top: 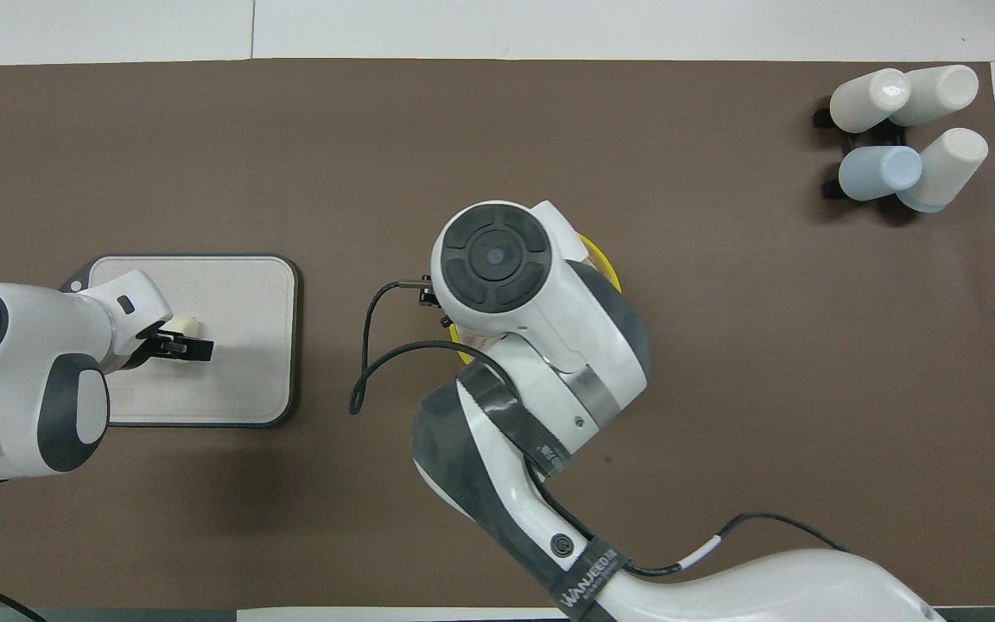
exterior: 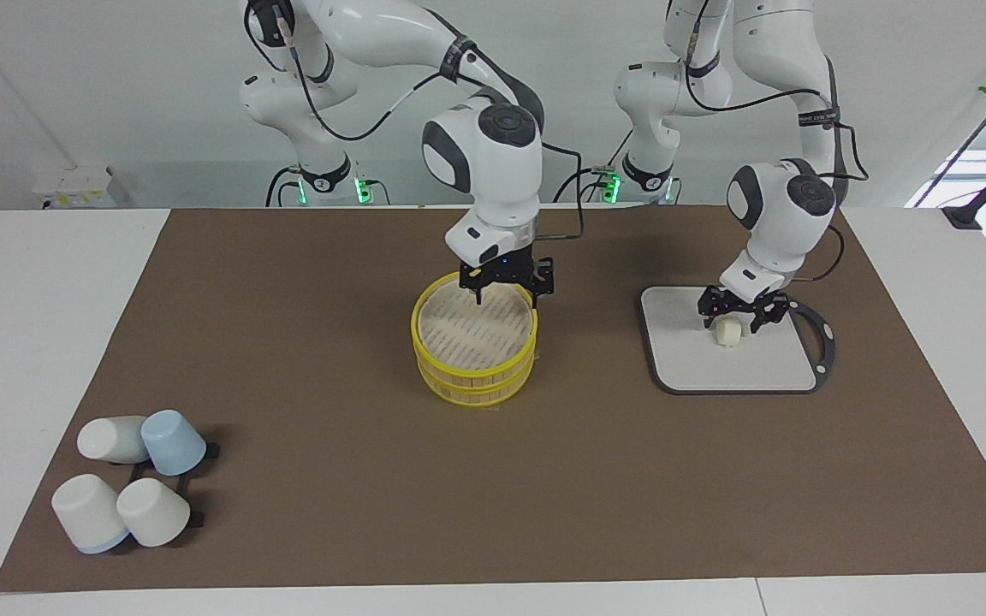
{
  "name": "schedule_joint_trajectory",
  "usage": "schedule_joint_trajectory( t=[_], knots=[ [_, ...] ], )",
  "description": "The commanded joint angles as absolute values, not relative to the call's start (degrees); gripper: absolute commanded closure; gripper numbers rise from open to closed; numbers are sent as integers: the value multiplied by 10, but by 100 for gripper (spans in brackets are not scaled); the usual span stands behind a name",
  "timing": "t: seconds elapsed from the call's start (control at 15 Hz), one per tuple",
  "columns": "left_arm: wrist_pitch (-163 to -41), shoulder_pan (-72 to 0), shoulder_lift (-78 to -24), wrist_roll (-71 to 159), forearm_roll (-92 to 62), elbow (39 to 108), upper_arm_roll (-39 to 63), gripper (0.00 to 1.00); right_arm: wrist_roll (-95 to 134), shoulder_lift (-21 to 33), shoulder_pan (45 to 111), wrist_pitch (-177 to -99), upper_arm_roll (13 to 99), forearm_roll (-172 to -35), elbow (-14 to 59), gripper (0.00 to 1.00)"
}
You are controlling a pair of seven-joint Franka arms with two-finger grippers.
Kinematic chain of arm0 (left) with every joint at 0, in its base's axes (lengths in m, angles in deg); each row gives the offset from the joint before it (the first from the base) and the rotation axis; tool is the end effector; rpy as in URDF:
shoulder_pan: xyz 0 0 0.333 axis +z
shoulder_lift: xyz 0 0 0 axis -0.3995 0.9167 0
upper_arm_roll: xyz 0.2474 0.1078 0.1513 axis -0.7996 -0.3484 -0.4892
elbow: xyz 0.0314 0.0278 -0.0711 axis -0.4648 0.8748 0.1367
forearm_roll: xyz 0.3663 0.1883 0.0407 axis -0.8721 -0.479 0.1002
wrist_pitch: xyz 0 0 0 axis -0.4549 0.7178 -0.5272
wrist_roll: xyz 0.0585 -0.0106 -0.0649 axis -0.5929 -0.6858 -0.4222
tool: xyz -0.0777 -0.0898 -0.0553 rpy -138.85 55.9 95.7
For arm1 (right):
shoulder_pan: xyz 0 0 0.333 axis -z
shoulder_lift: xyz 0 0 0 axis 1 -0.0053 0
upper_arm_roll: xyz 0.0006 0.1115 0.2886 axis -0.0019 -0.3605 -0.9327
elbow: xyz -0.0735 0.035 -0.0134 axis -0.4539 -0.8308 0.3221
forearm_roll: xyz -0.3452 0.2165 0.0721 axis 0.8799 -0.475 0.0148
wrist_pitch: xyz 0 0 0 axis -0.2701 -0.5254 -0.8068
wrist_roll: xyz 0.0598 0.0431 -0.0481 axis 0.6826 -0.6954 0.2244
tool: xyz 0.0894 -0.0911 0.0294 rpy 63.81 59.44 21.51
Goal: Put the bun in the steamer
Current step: 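Grasp the white bun with the left gripper while the right gripper grasps the lid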
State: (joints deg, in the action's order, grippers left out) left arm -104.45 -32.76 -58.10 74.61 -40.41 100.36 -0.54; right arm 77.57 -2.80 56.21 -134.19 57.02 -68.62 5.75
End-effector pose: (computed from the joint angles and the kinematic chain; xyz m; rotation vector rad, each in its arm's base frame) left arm 0.5217 0.0038 0.2636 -3.0941 0.4103 -0.0694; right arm 0.5501 0.4380 0.3905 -3.1119 0.2438 -0.0751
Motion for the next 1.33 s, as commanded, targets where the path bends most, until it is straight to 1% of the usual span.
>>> schedule_joint_trajectory(
  t=[0.0, 0.07, 0.13, 0.2, 0.27, 0.33, 0.4, 0.47, 0.53, 0.67, 0.8, 0.93, 1.07, 1.2, 1.27],
  knots=[
    [-1051, -336, -583, 753, -406, 1002, -11, 56, 806, -71, 547, -1340, 574, -665, 17, 3],
    [-1050, -336, -583, 753, -406, 1002, -11, 69, 807, -74, 547, -1341, 574, -665, 16, 3],
    [-1049, -335, -583, 753, -406, 1002, -11, 76, 812, -80, 546, -1342, 574, -663, 14, 4],
    [-1049, -336, -583, 752, -406, 1002, -11, 77, 814, -86, 544, -1350, 574, -663, 11, 7],
    [-1048, -335, -583, 752, -406, 1002, -11, 77, 814, -85, 542, -1368, 574, -665, 11, 16],
    [-1040, -335, -584, 752, -406, 1000, -11, 77, 814, -85, 542, -1372, 574, -665, 14, 34],
    [-1024, -335, -583, 752, -405, 992, -10, 77, 814, -85, 541, -1373, 574, -664, 15, 63],
    [-1005, -335, -583, 750, -402, 978, -10, 77, 814, -84, 541, -1373, 574, -663, 15, 94],
    [-965, -336, -584, 750, -390, 950, -10, 77, 813, -84, 542, -1373, 574, -659, 14, 100],
    [-860, -336, -585, 747, -366, 869, -10, 77, 808, -84, 545, -1374, 573, -635, 14, 100],
    [-730, -335, -585, 738, -349, 764, -12, 77, 806, -84, 549, -1349, 574, -628, 10, 100],
    [-642, -334, -586, 708, -341, 688, -12, 77, 789, -84, 555, -1331, 575, -621, -12, 100],
    [-594, -335, -590, 677, -341, 642, -9, 77, 753, -77, 574, -1295, 576, -621, -37, 100],
    [-567, -336, -596, 670, -341, 625, -6, 77, 653, -54, 625, -1260, 573, -627, -59, 100],
    [-564, -336, -602, 663, -340, 624, -1, 77, 598, -44, 652, -1257, 571, -630, -59, 100]
  ],
)
